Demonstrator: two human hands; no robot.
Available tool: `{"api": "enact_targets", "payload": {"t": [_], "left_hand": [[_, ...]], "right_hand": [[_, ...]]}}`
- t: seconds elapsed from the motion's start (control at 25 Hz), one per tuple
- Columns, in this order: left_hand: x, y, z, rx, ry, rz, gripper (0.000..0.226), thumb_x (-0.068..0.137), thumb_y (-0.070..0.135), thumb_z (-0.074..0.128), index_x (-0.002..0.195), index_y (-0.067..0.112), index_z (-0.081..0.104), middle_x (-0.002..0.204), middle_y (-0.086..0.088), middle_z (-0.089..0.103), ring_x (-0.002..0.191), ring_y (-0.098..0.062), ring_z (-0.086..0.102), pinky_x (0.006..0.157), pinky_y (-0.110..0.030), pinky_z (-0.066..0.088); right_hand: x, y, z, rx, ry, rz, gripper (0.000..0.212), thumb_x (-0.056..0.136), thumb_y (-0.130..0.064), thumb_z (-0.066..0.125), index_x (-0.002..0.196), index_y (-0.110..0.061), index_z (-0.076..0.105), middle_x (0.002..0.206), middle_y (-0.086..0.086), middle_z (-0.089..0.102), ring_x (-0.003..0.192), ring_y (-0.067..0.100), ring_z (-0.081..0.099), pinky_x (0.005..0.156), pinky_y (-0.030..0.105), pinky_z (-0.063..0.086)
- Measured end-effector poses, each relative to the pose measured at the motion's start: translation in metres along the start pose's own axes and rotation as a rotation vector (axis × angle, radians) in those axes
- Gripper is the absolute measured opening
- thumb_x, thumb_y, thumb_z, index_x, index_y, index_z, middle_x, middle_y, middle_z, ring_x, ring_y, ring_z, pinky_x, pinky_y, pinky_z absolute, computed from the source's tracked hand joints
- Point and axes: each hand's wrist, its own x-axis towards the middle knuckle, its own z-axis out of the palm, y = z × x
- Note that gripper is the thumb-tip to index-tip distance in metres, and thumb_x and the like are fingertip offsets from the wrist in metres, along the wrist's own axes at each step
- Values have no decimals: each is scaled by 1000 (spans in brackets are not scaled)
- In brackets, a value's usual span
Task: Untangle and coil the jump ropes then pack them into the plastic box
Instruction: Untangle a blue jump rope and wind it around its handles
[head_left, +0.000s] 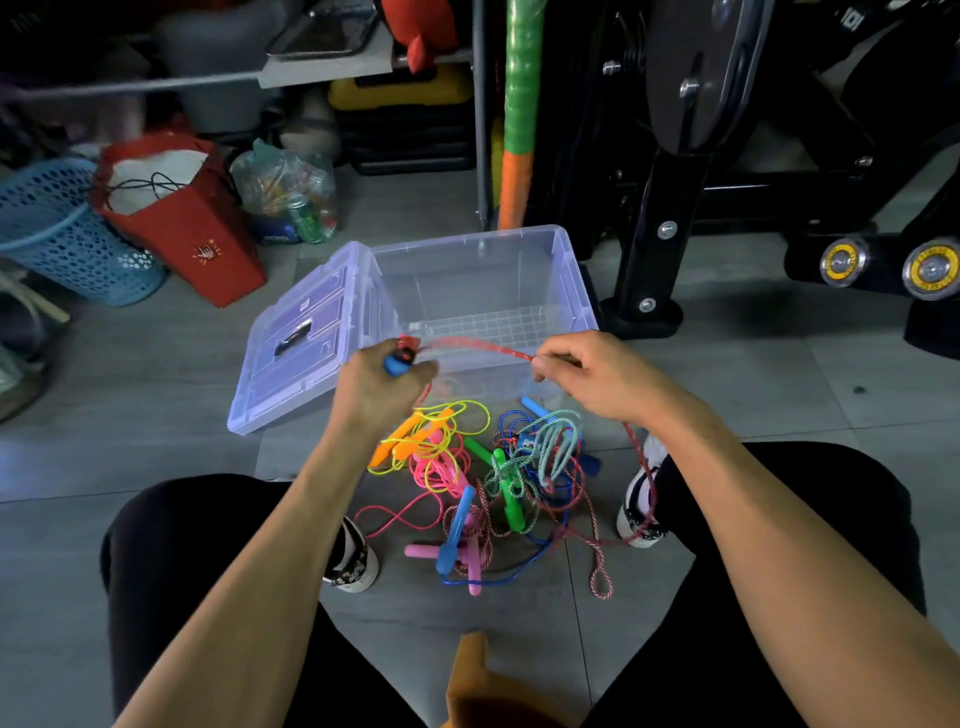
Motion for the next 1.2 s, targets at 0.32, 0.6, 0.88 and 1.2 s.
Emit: {"api": "enact_targets", "payload": {"t": [0.32, 0.6, 0.88, 1.2], "left_hand": [[-4, 14, 12, -369, 3, -56, 22, 84, 17, 72, 68, 9, 57, 51, -4, 47, 38, -17, 41, 47, -27, 36], [-15, 16, 14, -155, -387, 82, 20, 86, 23, 71, 103, 14, 71, 80, -11, 65, 44, -18, 50, 51, -26, 47], [12, -7, -6, -139, 161, -245, 19, 77, 26, 72, 86, 10, 70, 63, -5, 62, 45, -18, 57, 52, -27, 51], [-13, 19, 30, -333, -168, -47, 20, 85, 21, 72, 69, 14, 63, 56, -5, 52, 40, -17, 43, 44, -23, 37]], "right_hand": [[8, -12, 10, 40, -50, -9, 24, 96, -32, 57, 73, -28, 64, 54, -8, 52, 49, 9, 39, 54, 29, 31], [4, -17, 10, 39, -54, -44, 22, 98, -25, 53, 84, -19, 68, 56, -9, 55, 48, 6, 39, 53, 30, 33], [-3, -1, -8, -8, -17, 79, 23, 96, -23, 54, 77, -29, 65, 63, -17, 64, 60, 7, 59, 58, 28, 44], [-4, -16, 5, 86, -79, 28, 18, 95, -28, 58, 82, -23, 68, 73, -2, 68, 61, 20, 60, 60, 33, 48]]}}
